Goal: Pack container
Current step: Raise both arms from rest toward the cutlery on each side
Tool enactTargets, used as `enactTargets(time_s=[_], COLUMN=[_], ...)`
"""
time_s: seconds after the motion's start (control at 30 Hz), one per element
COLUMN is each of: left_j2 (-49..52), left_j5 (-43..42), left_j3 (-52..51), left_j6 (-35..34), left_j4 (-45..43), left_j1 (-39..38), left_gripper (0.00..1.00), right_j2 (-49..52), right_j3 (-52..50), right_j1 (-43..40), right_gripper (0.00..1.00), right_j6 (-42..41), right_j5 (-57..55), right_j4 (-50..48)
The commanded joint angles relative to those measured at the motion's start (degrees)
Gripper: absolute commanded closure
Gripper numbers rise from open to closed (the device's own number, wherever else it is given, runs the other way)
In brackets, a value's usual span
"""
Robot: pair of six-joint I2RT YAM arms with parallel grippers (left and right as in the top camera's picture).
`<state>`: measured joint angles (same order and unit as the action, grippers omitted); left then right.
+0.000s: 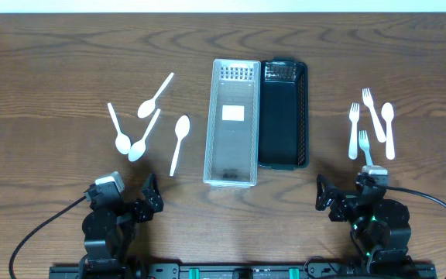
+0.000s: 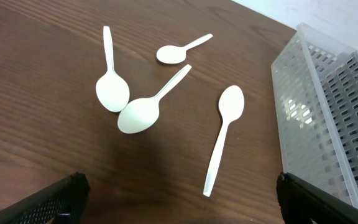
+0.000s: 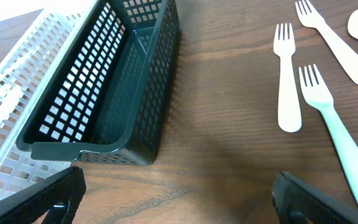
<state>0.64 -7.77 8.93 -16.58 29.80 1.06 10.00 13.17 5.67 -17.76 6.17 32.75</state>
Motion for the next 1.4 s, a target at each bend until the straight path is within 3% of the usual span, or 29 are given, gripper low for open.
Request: enactTargets(time_s=[0.0,0.93,1.2,1.37], left_j2=[-0.3,-0.3,1.1,4.3], left_j5=[-0.6,-0.8,-5.3,-5.3], left_j3=[-0.1,-0.1,0.2,2.8], left_j6=[-0.2,-0.3,0.1,4.0], left_j4=[1.0,0.3,-8.9,-10.7], left_j1=[-0.1,-0.1,-0.1,-0.1], left_gripper=[0.02,0.02,0.02,0.02], right_j2=[-0.1,-0.1,0.5,3.9], right_j3=[1.1,1.1,2.3,6.0], right_j1=[-0.5,-0.5,-0.5,-0.5], right_gripper=[0.01,0.01,0.01,0.01], right_j6=[0.7,0.6,6.2,9.4], right_j5=[-0.4,1.3,5.3,5.3], right_j4=[0.1,-0.7,-6.3,-6.6])
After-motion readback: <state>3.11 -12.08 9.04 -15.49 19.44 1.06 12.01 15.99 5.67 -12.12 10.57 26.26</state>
